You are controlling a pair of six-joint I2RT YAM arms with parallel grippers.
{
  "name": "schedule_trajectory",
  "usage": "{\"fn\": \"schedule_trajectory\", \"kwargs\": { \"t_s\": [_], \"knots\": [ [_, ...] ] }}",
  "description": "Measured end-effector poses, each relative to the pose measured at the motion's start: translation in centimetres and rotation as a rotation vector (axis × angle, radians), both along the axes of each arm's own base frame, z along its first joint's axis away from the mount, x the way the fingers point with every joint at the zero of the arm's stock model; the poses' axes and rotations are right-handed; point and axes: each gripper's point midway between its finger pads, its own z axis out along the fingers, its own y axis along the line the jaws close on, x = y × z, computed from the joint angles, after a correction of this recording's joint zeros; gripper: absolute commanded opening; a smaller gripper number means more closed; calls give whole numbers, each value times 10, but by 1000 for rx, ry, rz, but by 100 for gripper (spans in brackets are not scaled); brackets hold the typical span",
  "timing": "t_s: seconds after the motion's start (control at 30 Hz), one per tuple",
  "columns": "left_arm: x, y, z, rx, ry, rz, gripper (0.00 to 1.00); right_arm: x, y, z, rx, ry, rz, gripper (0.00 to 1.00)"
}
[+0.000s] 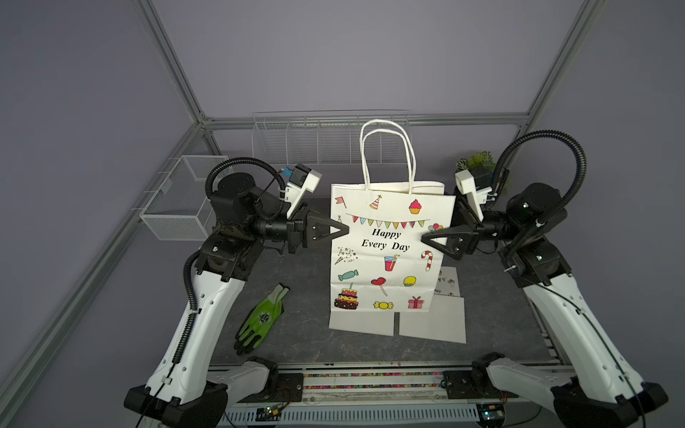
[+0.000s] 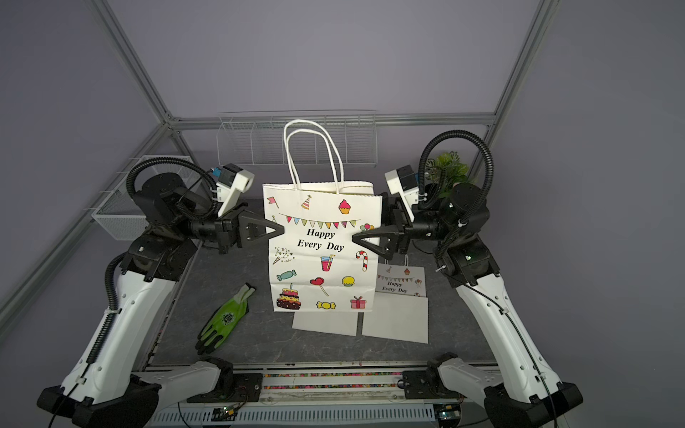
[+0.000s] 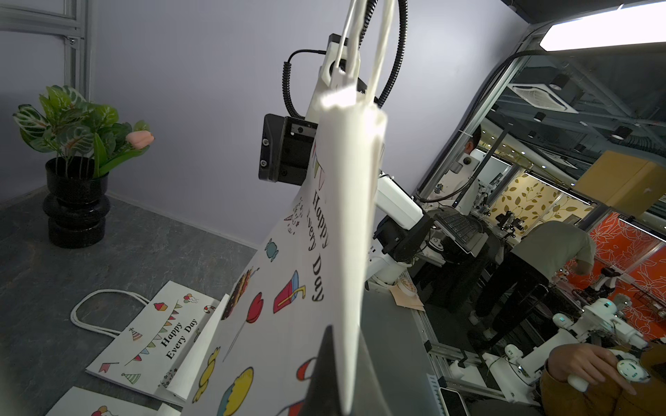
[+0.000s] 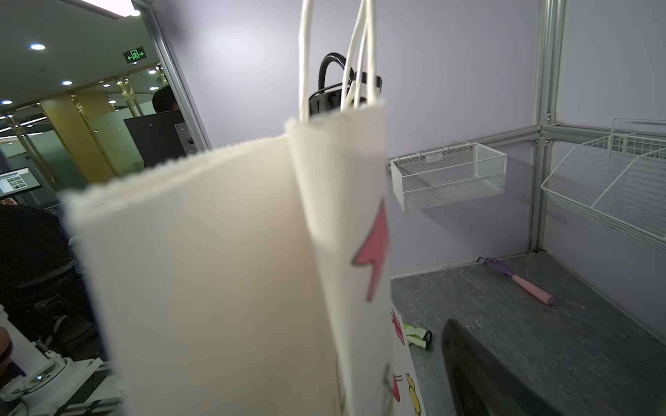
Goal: Put away the paper bag
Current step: Press the paper bag.
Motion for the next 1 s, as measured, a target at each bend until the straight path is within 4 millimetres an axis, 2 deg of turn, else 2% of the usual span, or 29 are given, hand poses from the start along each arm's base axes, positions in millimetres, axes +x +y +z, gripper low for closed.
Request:
{"fn": "schedule_trajectory", "kwargs": {
  "t_s": [0.03,0.23,0.33,0.57,0.67,0.83,0.9,0.97,1.0],
  "knots": [
    [1,0,1,-1,-2,3,0,-2,1,-1,-3,-7,8,97],
    [2,0,7,-9,-23,14,0,-6,2,-3,-16,-21,18,57],
    [2,0,7,-9,-23,18,0,-5,2,-4,-20,-24,13,42],
    [3,0,3,-5,-13,19,0,0,2,-5,-27,-20,-22,20],
    [4,0,3,-5,-13,21,5,2,2,-5,-29,-18,-38,13],
    [6,-1,3,-5,-12,35,8,6,1,-7,-33,-8,-63,11],
    [7,-1,2,-4,-11,42,8,7,1,-7,-34,-4,-70,14],
    [8,-1,2,-4,-11,46,4,8,1,-7,-35,-3,-77,37],
    [8,-1,2,-5,-13,49,2,8,1,-7,-35,-4,-83,55]
  ]
}}
